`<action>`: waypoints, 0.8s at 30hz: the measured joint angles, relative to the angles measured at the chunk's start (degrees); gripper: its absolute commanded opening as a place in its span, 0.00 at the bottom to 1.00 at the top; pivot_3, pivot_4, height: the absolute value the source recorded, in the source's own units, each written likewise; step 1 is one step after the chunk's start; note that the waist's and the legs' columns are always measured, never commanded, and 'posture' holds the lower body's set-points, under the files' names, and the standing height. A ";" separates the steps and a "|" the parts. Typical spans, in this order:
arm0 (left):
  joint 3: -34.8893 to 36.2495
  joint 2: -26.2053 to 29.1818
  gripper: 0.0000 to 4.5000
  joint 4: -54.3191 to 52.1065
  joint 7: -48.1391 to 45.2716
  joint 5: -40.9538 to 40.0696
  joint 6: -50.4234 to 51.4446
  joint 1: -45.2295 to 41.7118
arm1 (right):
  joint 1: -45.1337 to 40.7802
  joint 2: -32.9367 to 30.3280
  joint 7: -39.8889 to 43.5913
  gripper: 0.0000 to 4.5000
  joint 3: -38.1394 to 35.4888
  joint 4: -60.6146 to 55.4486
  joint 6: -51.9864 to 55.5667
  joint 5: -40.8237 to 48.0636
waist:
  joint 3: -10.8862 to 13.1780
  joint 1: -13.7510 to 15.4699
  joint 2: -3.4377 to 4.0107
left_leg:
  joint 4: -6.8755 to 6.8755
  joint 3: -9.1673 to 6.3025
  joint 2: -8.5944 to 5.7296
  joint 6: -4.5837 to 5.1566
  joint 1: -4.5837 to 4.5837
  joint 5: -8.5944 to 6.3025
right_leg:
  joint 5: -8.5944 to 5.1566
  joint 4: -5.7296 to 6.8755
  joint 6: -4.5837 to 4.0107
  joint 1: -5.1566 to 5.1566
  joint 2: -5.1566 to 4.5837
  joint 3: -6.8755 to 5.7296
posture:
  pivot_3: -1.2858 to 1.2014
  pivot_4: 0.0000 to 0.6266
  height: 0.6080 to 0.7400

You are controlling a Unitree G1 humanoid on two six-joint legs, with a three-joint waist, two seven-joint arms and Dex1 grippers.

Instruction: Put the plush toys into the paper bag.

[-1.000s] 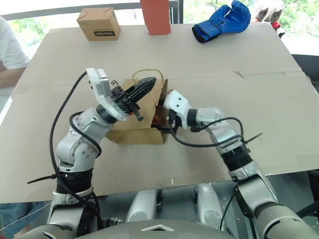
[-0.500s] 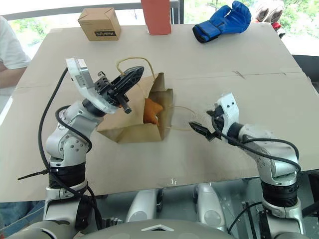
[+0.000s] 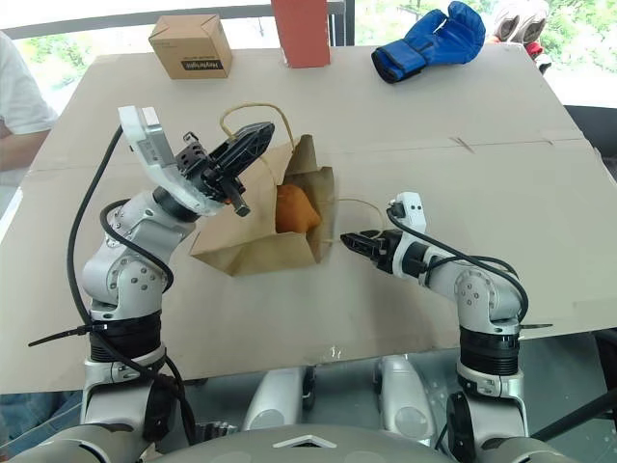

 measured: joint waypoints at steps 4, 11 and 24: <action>-0.03 -0.02 0.00 -0.05 0.48 0.21 -0.42 0.00 | -0.53 0.96 2.21 0.03 -1.04 0.89 -6.46 1.64 | 0.01 -0.08 0.01 | 0.00 -0.02 0.02 0.00 0.02 0.00 | -0.04 0.02 0.06 -0.01 0.03 0.00 | 0.52 0.24 0.81; 0.76 3.19 0.00 5.52 -2.81 0.60 -2.19 -5.00 | -2.69 -0.83 4.87 0.03 -2.61 -8.59 -8.36 10.79 | 0.02 -0.04 0.03 | 0.00 -0.03 0.02 0.00 0.02 0.00 | -0.05 0.03 0.08 -0.01 0.02 -0.02 | 0.52 0.24 0.81; 0.06 7.66 0.16 31.72 -17.30 5.11 -6.40 -18.66 | -16.12 -7.12 -5.40 0.14 -1.49 -16.22 -6.74 19.62 | 0.03 0.05 0.03 | -0.07 -0.02 0.00 0.00 -0.10 0.00 | 0.15 -0.05 0.10 -0.07 0.00 -0.06 | 0.52 0.24 0.81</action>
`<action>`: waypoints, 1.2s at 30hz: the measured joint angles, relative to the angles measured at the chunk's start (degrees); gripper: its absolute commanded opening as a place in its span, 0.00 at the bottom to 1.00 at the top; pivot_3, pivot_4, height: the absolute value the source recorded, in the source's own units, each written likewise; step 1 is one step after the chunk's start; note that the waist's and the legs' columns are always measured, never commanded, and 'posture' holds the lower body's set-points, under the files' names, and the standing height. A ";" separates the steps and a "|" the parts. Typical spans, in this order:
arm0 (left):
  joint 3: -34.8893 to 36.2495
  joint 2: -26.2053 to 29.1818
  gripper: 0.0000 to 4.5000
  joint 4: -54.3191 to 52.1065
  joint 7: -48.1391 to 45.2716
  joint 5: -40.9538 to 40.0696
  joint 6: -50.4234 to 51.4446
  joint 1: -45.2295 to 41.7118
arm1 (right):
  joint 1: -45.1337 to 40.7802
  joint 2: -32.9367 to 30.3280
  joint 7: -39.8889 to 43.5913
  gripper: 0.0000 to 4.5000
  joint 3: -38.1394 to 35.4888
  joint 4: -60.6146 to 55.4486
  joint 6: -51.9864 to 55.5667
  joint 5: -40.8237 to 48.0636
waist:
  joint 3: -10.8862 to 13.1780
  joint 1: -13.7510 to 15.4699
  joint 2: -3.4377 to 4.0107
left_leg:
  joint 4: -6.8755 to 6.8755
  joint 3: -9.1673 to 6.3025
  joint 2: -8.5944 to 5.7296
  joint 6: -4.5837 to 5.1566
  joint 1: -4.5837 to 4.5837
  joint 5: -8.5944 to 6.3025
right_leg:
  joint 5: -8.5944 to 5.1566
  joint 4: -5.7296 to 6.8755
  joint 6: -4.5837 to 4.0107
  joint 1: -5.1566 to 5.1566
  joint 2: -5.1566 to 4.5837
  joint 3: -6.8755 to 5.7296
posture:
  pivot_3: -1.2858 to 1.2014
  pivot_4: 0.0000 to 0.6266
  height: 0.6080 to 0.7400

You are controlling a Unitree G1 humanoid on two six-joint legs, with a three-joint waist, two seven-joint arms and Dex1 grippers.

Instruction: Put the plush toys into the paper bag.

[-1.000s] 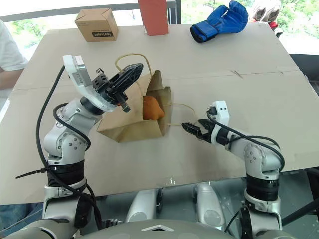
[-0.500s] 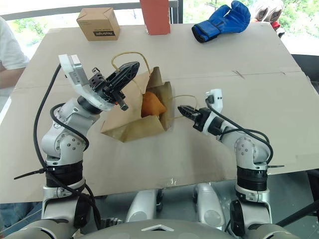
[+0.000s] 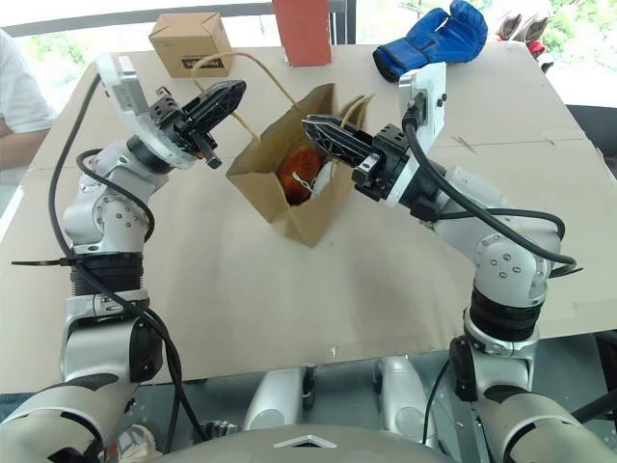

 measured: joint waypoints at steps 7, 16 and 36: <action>-0.49 3.73 0.82 4.85 -4.57 0.55 5.51 -1.59 | 6.54 -11.99 1.84 0.72 1.30 -4.73 -0.19 -1.05 | 0.01 -0.34 -0.01 | -0.02 -0.03 0.02 0.00 0.00 0.00 | -0.06 0.02 -0.08 -0.05 0.01 -0.01 | 0.52 0.24 0.81; 3.33 11.50 1.00 -4.12 -7.91 -5.15 19.02 11.80 | 14.95 -24.43 8.11 0.60 -0.87 -9.56 -1.34 -0.04 | 0.01 -0.19 -0.02 | -0.07 0.02 0.04 0.00 0.08 0.00 | -0.23 0.00 -0.03 -0.08 -0.08 0.00 | 0.52 0.24 0.81; -3.11 -2.44 1.00 -25.93 13.80 4.76 12.13 21.17 | 3.04 0.93 14.36 0.02 27.88 28.30 -35.60 -35.99 | 0.01 -0.10 -0.05 | 0.02 0.04 0.02 -0.01 -0.01 0.01 | 0.00 0.08 0.02 -0.12 -0.04 -0.01 | 0.52 0.24 0.81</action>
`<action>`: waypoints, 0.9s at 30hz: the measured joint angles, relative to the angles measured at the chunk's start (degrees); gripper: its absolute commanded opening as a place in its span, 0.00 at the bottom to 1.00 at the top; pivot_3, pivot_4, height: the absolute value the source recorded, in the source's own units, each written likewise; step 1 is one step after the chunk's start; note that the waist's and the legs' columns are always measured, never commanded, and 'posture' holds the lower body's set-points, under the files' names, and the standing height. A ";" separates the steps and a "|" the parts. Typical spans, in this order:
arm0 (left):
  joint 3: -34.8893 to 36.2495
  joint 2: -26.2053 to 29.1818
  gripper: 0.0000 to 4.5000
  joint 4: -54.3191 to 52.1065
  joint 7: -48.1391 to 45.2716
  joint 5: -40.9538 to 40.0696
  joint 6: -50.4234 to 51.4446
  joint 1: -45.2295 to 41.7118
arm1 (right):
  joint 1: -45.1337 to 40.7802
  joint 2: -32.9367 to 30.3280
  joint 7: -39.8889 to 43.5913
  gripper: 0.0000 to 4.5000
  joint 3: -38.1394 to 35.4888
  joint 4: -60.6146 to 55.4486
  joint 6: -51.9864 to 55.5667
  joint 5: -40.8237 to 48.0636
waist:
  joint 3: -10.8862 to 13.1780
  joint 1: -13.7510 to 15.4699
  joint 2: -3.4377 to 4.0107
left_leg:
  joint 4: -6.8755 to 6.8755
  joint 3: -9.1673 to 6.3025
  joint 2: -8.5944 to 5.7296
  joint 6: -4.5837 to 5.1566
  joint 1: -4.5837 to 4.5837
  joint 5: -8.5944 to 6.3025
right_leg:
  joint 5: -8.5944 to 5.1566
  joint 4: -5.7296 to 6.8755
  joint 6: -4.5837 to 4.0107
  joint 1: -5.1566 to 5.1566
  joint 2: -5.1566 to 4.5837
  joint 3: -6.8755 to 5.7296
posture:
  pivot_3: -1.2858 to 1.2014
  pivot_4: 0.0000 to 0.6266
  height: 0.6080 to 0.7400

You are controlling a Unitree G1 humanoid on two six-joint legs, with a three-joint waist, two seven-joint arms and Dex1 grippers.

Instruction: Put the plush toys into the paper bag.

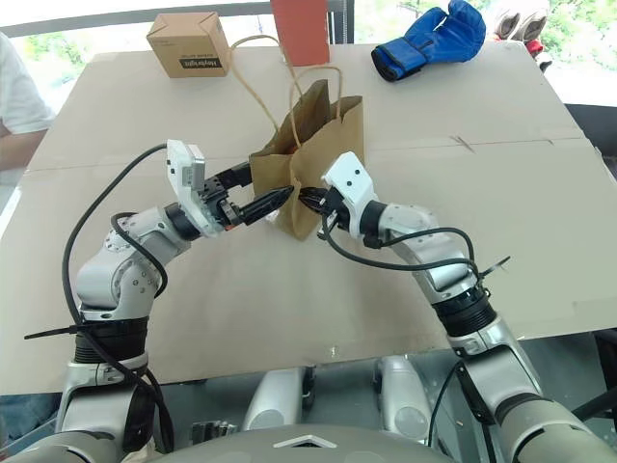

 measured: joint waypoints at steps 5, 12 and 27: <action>-1.25 -0.30 1.00 -2.45 1.54 0.84 -0.53 2.17 | -0.37 3.89 -0.16 0.02 -0.29 4.65 -2.60 -1.82 | 0.00 -0.10 0.00 | 0.00 0.00 0.01 0.00 0.03 0.00 | 0.02 0.03 0.00 0.03 0.00 0.00 | 0.52 0.24 0.81; 0.78 4.27 1.00 -0.99 -3.02 0.33 -2.38 3.57 | -0.36 4.74 -0.10 0.02 -1.08 5.73 -3.42 -3.25 | 0.00 0.00 0.01 | 0.00 0.00 0.00 -0.01 0.03 0.00 | -0.09 0.06 -0.18 0.01 -0.01 0.00 | 0.52 0.24 0.81; -3.22 -6.77 0.57 1.63 10.67 4.18 -1.67 -1.72 | 2.92 4.16 -0.19 0.00 -1.88 1.17 -2.93 -4.55 | 0.00 -0.01 0.00 | 0.02 -0.03 0.00 0.00 0.04 0.00 | 0.03 0.11 0.03 0.05 0.02 0.01 | 0.52 0.24 0.81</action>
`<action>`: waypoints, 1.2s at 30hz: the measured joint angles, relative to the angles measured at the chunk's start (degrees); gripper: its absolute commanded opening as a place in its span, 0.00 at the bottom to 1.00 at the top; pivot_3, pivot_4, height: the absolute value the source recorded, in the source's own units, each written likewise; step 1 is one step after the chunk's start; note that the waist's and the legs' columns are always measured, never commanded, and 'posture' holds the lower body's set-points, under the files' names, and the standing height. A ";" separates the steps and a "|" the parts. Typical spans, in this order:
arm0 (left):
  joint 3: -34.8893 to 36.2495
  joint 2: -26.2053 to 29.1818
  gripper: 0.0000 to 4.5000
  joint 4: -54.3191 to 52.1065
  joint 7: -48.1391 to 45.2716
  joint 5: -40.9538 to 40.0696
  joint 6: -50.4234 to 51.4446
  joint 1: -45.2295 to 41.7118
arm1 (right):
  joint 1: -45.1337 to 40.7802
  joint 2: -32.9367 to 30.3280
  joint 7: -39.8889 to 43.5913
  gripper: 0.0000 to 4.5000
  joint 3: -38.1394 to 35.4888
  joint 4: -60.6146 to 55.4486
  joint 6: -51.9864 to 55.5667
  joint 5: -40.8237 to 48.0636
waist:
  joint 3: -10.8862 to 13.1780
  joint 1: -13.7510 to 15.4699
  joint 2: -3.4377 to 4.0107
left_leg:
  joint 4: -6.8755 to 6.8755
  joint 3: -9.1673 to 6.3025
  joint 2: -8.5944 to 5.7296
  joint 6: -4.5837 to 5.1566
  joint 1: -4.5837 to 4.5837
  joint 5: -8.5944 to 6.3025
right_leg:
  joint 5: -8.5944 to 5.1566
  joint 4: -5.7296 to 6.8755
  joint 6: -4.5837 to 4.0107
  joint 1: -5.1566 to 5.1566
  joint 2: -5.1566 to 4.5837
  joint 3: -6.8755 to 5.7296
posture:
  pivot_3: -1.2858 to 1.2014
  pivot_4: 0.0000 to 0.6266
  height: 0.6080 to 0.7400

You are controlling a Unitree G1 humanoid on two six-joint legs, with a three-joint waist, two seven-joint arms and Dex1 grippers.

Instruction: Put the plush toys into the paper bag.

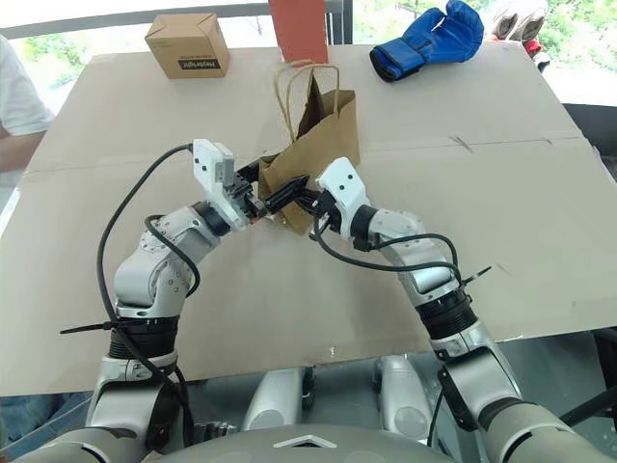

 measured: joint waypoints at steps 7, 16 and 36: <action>-0.37 1.92 0.01 2.90 -3.16 0.15 -1.71 -1.75 | 8.84 -7.80 3.63 0.35 -3.11 -15.28 2.46 4.31 | 0.00 0.86 -0.01 | 0.02 0.00 -0.03 0.00 -0.04 0.00 | -0.02 -0.08 -0.02 0.02 -0.03 -0.02 | 0.52 0.24 0.81; -4.86 12.13 0.00 25.01 -40.28 2.10 -20.26 -15.47 | 32.54 -28.80 8.29 0.99 -29.23 -39.14 13.02 18.63 | 0.00 1.70 -0.01 | 0.02 0.03 -0.03 -0.01 0.03 -0.01 | -0.21 -0.19 -0.15 0.12 -0.06 -0.05 | 0.52 0.24 0.81; -0.10 17.24 0.99 32.84 -44.49 1.71 -10.62 -13.40 | 42.64 -30.43 4.12 1.00 -38.53 -42.90 11.23 18.72 | 0.00 -0.14 -0.02 | 0.04 -0.05 0.02 0.02 0.03 -0.01 | -0.27 -0.10 -0.02 0.12 -0.02 0.00 | 0.52 0.24 0.81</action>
